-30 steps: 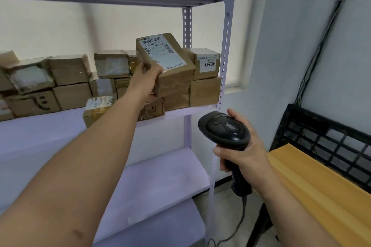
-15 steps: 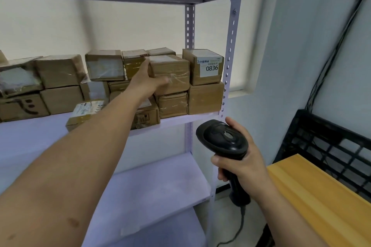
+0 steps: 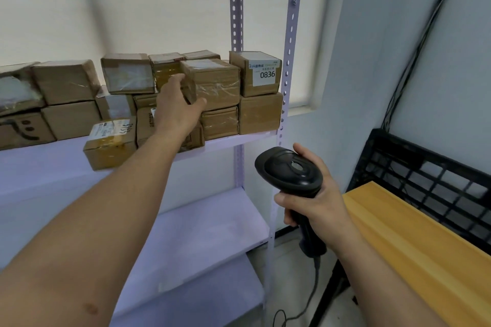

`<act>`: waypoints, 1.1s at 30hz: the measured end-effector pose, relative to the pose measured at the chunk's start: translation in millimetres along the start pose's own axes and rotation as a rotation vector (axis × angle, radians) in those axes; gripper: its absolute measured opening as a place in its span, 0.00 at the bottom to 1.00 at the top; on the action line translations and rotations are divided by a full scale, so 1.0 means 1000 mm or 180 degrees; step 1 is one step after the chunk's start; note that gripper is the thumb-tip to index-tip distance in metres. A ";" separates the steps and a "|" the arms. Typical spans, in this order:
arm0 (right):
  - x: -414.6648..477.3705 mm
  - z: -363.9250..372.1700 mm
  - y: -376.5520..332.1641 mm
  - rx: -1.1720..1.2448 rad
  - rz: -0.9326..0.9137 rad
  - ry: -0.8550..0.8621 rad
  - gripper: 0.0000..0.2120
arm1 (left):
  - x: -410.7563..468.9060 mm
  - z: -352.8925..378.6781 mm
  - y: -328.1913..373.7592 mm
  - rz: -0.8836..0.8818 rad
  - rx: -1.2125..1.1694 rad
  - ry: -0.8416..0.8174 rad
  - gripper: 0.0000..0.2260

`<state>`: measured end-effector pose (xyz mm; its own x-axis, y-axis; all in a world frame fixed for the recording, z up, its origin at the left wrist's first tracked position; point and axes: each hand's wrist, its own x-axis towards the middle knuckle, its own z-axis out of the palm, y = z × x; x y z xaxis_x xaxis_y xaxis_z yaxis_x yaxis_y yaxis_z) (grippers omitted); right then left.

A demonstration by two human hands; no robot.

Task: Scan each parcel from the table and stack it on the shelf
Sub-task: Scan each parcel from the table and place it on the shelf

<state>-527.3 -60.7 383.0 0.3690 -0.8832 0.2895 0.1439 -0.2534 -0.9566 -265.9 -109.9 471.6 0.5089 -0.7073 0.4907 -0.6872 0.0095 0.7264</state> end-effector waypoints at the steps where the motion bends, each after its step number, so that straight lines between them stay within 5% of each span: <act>1: -0.007 0.001 -0.002 -0.0006 -0.0008 0.0028 0.39 | -0.009 -0.001 0.000 0.0154 0.0083 0.0113 0.27; 8: -0.065 0.005 -0.005 -0.0154 -0.0045 0.0292 0.39 | -0.102 0.015 -0.015 0.0934 0.0204 -0.0202 0.19; 17: -0.162 -0.014 -0.008 -0.0541 0.0085 0.0882 0.40 | -0.241 0.047 -0.016 0.0761 -0.0069 -0.1200 0.24; 33: -0.325 -0.106 -0.043 -0.0903 0.0258 0.1547 0.42 | -0.410 0.100 0.084 0.0698 -0.0484 -0.1894 0.25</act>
<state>-750.2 195.4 326.3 -0.1061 -0.9674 0.2301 -0.1443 -0.2140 -0.9661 -583.9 110.3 283.0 -0.0387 -0.9477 0.3167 -0.6392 0.2671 0.7212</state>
